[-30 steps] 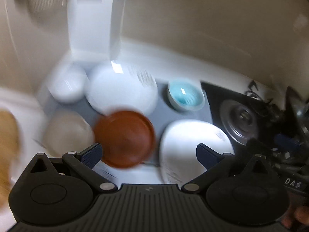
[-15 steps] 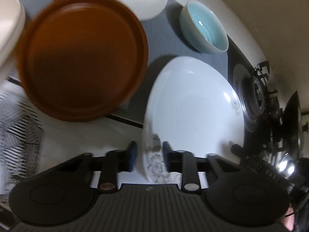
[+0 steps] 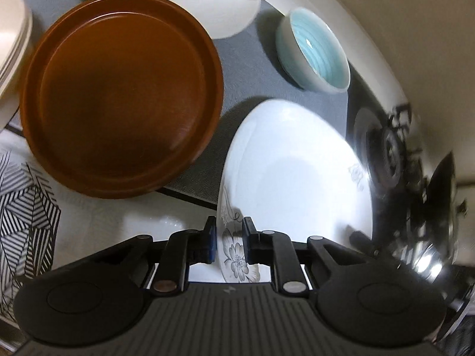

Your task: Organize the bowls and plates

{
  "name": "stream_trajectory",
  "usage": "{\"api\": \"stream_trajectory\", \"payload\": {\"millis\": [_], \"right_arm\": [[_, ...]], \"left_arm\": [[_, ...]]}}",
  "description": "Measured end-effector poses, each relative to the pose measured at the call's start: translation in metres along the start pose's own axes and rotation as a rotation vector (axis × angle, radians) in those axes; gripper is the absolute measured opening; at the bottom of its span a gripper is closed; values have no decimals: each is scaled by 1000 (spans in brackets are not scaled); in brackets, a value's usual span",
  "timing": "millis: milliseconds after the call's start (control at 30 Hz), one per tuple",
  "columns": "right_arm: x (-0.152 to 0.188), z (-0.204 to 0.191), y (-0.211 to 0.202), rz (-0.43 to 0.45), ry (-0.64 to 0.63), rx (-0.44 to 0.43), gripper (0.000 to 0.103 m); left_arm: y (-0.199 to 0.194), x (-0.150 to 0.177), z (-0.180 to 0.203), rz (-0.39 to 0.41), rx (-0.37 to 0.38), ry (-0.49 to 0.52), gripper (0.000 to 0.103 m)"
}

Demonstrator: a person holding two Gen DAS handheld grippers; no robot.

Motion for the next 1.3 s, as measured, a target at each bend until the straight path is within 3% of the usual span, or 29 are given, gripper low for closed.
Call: {"api": "stream_trajectory", "payload": {"millis": [267, 500, 667, 900, 1100, 1300], "right_arm": [[-4, 5, -5, 28, 85, -5, 8], [-15, -16, -21, 62, 85, -33, 9], [-33, -46, -22, 83, 63, -78, 9], [-59, -105, 27, 57, 32, -145, 9], [-84, -146, 86, 37, 48, -170, 9], [-109, -169, 127, 39, 44, -154, 9]], "left_arm": [[-2, 1, -3, -33, 18, -21, 17], [-35, -11, 0, 14, 19, -62, 17], [-79, -30, -9, 87, 24, -90, 17], [-119, -85, -49, 174, -35, -147, 17], [-119, -139, -83, 211, -101, -176, 17], [-114, -174, -117, 208, -121, -205, 18]]}}
Point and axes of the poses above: each gripper's, at about its wrist camera, not at the fingertips, and y roughly the way its jaws point, z to its right, x to its underside, the point moved 3 cm from there along y, roughly the way its jaws point, and after that the axes turned 5 degrees about x, right-handed, at the moved point
